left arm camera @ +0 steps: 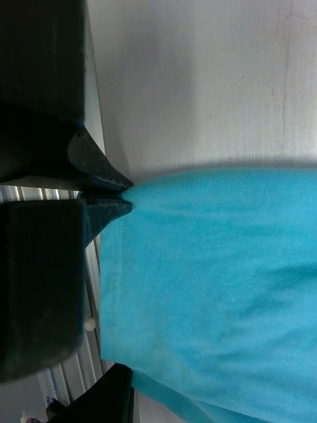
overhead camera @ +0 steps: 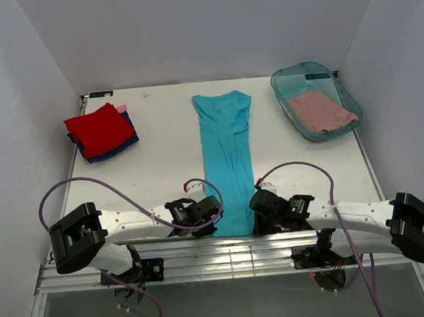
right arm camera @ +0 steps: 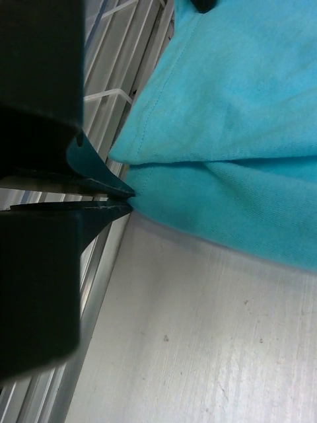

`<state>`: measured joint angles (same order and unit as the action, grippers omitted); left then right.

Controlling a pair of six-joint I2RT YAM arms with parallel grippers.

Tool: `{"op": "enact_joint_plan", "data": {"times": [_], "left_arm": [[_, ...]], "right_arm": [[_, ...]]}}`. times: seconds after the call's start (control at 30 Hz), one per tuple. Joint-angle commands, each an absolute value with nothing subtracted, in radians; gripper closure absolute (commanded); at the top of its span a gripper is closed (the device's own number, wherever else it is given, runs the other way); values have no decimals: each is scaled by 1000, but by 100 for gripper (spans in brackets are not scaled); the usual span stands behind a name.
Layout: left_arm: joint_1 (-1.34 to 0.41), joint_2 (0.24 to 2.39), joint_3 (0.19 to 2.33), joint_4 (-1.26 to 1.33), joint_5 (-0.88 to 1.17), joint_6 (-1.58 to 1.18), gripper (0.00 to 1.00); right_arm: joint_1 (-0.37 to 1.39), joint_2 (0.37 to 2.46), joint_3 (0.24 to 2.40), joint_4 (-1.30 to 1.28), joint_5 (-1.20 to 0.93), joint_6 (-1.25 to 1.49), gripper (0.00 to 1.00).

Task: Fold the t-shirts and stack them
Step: Grab the bottom of the folded rectangular tshirt with both arms

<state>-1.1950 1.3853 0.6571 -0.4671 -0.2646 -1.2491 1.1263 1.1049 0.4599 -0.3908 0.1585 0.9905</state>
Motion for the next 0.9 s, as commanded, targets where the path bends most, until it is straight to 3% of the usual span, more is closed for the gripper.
{"op": "enact_joint_plan", "data": {"times": [0.0,0.17,0.53,0.87], "left_arm": [[-1215,1414,664,-506,-230,-1250,87],[-1249,1437,690,-509,-216,-1235,100],[-1256,1411,865,-686,-334,-1246,100],[-1045,1431,971,-641,-333,-1085,100]], "right_arm": [[1137,1100,439,-382,156,997,92],[1160,1078,468,-434,153,1009,92],[1196,1092,687,-615,342,997,92],[1108,1258,894,-646,475,824,92]]}}
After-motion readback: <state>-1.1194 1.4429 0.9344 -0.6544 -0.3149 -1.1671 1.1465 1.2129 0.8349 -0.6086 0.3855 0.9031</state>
